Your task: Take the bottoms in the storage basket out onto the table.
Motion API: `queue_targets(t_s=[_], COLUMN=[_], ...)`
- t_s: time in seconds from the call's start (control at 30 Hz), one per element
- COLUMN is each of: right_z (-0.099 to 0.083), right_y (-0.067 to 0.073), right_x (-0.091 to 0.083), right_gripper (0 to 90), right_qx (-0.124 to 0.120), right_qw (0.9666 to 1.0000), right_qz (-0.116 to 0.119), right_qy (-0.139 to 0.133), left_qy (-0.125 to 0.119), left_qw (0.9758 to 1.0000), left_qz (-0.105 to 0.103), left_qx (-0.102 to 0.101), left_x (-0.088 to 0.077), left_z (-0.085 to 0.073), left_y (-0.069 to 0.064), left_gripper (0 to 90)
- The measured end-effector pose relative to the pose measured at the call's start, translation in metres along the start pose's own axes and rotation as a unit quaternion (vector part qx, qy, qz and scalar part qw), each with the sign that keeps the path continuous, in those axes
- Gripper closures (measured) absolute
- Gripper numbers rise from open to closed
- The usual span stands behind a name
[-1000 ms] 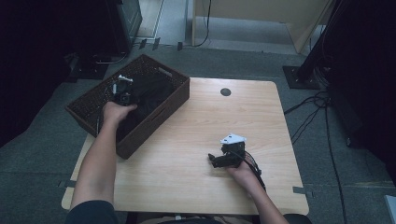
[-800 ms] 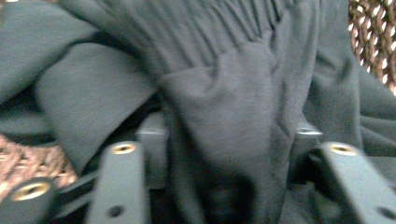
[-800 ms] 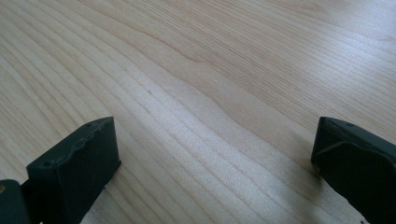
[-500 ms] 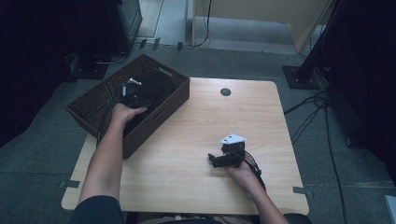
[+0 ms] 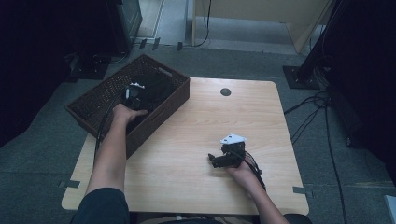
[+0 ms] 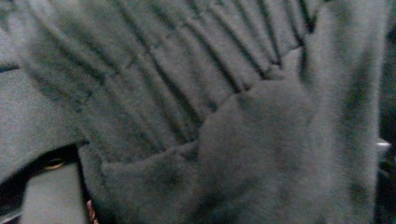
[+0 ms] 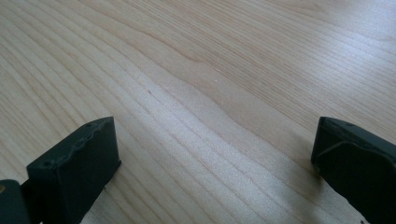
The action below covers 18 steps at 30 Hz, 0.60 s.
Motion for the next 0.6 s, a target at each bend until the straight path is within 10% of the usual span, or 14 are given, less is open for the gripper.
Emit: queue_targets(t_s=[0.13,0.23,0.33,0.47,0.6], right_z=[0.0,0.0,0.0,0.0,0.0], right_y=[0.0,0.0,0.0,0.0,0.0], right_x=[0.0,0.0,0.0,0.0,0.0], right_gripper=[0.4,0.4,0.4,0.4,0.4], right_qx=[0.0,0.0,0.0,0.0,0.0], right_qw=[1.0,1.0,1.0,1.0,1.0], right_qz=[0.0,0.0,0.0,0.0,0.0], right_qy=[0.0,0.001,0.001,0.001,0.001], left_qy=[0.005,0.017,0.031,0.018,-0.013], left_qw=[0.9998,0.9994,0.9978,0.9874,0.9805], left_qz=[-0.015,-0.02,-0.059,-0.132,-0.164], left_qx=[0.007,0.022,-0.005,-0.085,-0.107], left_x=[-0.009,-0.011,-0.014,-0.03,-0.052], left_z=[0.002,0.004,0.008,0.021,0.034], left_y=[-0.003,-0.009,-0.01,0.003,0.013], left_gripper=[56.2,63.5,68.7,69.5,69.8])
Point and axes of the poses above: each handheld gripper's, and its own axes: x roughly forward along the jaws, z roughly out of its top, y roughly to its left, the point moved 1 cm from there along x, roughly forward along the jaws, and after that the axes turned 7 degrees about -x, right-handed, at the moved point
